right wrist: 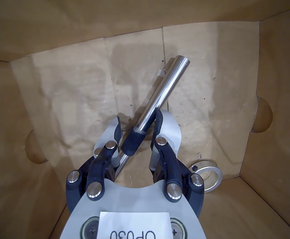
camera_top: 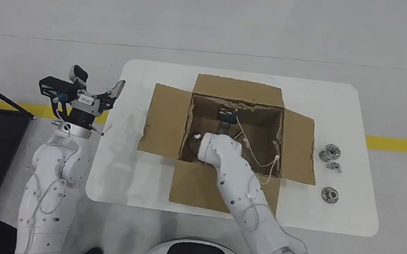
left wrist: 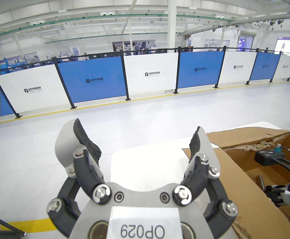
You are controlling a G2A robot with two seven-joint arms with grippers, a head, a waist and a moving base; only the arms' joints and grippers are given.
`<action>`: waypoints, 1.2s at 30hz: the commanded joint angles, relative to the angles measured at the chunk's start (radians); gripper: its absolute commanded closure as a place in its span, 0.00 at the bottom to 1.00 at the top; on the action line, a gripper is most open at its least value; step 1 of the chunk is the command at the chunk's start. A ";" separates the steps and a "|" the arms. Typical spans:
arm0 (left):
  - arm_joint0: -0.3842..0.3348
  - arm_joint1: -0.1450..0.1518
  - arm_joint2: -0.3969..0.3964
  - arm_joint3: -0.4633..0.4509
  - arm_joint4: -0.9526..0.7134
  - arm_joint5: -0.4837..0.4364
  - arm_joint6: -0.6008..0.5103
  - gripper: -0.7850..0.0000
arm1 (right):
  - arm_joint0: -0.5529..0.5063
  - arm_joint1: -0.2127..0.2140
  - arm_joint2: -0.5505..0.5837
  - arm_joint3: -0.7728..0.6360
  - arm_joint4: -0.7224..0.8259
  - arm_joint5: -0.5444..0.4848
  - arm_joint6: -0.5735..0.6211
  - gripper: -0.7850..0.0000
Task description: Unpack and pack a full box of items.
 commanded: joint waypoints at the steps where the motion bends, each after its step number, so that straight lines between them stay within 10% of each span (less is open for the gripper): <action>1: 0.000 0.000 0.000 0.000 0.000 0.000 0.000 0.00 | 0.008 -0.011 0.010 0.023 -0.015 0.000 0.000 0.64; 4: 0.000 0.000 0.000 0.000 0.000 0.000 0.000 0.00 | 0.016 -0.028 0.028 0.039 -0.037 -0.003 0.002 0.98; 20: 0.000 0.000 0.000 0.000 0.000 0.000 0.000 0.00 | -0.298 0.007 0.101 -0.571 -0.075 -0.026 -0.106 1.00; 29: 0.000 0.000 0.000 0.000 0.000 0.000 0.000 0.00 | -0.585 0.040 0.223 -0.960 0.423 -0.255 -0.714 1.00; 36: 0.000 0.000 0.000 0.000 0.000 0.000 0.000 0.00 | -0.760 0.048 0.385 -0.996 0.748 -0.556 -1.116 1.00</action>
